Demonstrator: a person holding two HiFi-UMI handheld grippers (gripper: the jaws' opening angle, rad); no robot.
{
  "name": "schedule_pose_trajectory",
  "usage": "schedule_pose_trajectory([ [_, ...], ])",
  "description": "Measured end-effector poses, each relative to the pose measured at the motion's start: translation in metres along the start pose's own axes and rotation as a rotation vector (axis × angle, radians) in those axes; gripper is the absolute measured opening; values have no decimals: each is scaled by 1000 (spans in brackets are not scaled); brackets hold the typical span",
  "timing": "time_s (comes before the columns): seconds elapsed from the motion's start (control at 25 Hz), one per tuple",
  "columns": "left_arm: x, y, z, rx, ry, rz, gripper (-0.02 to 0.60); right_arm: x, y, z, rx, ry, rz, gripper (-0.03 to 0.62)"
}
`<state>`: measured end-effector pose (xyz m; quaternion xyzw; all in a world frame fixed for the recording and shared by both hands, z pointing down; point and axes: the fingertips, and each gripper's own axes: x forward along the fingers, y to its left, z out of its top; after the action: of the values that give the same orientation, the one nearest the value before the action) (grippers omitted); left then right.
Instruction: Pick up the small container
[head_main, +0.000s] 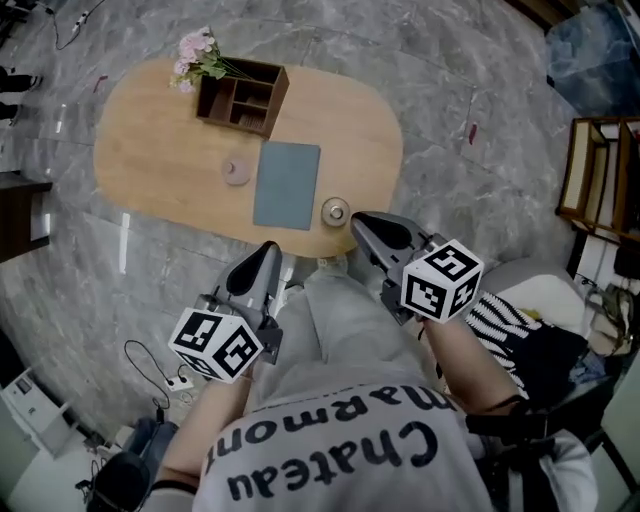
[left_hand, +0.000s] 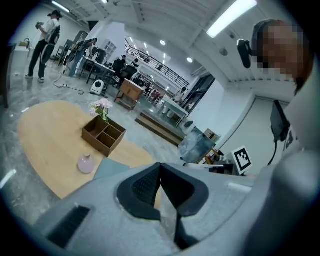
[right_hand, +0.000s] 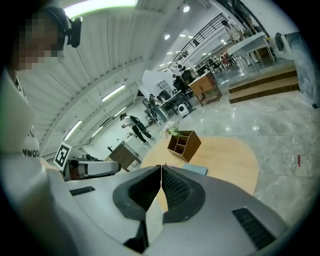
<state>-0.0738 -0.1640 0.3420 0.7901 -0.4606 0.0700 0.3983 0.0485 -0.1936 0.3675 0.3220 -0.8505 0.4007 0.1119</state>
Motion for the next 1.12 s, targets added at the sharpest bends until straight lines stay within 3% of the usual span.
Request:
schedule_pose_trajectory([
  [0.48,67,57,-43,-47,44,47,15,42,-79,-53,121,11,-68,14],
  [0.84,85,84,-107,-92,135,11,15,57,-101,-100,182,25,-100,14],
  [0.92,88,91,-121,-68,158,12,15,62,-102,-115,192,37,-98,14],
  [1.04,94,95,-141,47,210,4,15,70,-108,-135,202,62,-98,14],
  [1.12,97,93,-151,79,235,-22,15,71,-113,-145,210,73,-105,14],
])
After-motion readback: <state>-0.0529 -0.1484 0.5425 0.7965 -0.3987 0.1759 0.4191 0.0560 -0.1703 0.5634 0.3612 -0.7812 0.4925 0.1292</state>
